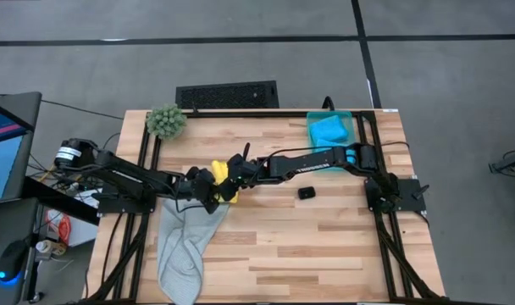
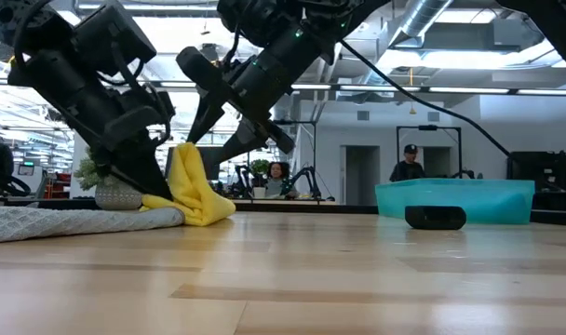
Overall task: Fold microfiber towels
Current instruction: Fold the yellow microfiber cloth
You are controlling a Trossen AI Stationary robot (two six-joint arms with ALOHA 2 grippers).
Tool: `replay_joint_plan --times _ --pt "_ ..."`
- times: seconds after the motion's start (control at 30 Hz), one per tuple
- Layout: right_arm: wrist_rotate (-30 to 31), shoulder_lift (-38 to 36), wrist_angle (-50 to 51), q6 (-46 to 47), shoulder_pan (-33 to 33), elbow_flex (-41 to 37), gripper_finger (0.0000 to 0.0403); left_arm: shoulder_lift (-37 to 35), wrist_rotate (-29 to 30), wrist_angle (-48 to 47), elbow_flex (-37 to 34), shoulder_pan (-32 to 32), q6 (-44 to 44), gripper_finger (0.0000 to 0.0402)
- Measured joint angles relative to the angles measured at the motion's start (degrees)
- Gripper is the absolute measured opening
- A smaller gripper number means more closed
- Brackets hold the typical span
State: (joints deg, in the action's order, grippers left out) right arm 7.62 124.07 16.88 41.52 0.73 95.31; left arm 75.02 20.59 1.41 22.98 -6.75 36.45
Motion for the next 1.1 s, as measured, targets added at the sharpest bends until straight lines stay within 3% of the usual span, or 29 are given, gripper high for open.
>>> replay_joint_plan --times 0.23,0.4,0.57,0.8,1.1 --pt "0.5 0.0 0.6 -1.0 1.7 0.0 0.0220 -4.3 1.1 -6.3 0.0 0.1 1.2 0.0061" --pt "7.4 0.0 -0.6 -3.2 3.1 0.0 0.0207 -11.0 1.9 -16.9 1.8 -0.3 2.9 0.0061" --pt "6.9 0.0 -1.8 -3.9 3.1 0.0 0.0192 -18.1 4.8 -26.2 4.8 -0.6 4.0 0.0061" --pt "12.7 0.0 -1.5 -2.9 5.1 -2.4 0.0165 -24.6 12.0 -22.8 5.3 -1.5 1.6 0.0061" --pt "11.6 0.0 -12.0 -1.0 5.7 -7.7 0.0139 -18.4 12.0 -18.5 5.3 -1.4 -0.2 0.0061"
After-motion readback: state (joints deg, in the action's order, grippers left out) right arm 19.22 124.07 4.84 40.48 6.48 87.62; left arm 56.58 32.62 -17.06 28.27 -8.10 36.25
